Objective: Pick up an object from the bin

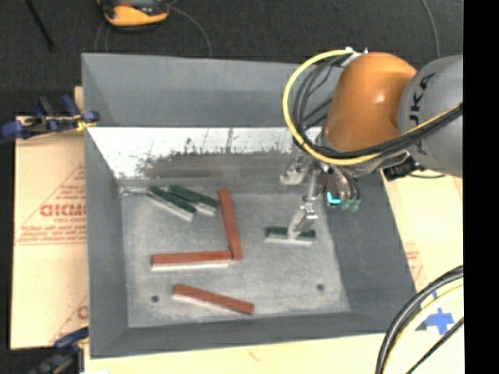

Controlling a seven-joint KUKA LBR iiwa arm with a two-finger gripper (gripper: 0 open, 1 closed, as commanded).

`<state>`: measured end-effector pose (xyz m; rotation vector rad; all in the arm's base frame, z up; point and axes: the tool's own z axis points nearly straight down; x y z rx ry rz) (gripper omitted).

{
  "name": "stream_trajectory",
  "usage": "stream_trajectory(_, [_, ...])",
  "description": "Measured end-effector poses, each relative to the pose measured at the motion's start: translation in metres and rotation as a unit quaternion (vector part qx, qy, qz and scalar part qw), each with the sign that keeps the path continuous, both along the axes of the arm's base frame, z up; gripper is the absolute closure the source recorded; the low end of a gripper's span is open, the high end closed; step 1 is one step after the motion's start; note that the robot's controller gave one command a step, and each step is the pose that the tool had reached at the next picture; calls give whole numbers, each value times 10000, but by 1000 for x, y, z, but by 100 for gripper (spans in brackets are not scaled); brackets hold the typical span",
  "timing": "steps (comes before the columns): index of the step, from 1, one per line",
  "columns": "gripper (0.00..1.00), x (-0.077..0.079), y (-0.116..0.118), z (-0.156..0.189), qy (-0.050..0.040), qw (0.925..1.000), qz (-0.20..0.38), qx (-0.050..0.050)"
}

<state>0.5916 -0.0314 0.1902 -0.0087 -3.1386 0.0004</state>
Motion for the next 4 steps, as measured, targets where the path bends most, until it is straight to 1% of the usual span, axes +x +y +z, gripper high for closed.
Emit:
stream_trajectory(1, [0, 2, 0, 4, -37, 10000, 3, -3])
stream_trajectory(2, [0, 6, -32, -53, -51, 9992, -388, 2])
stream_trajectory(3, [0, 0, -38, -83, -14, 9983, -584, 4])
stream_trajectory(4, [0, -4, -37, -86, -28, 9980, -629, 5])
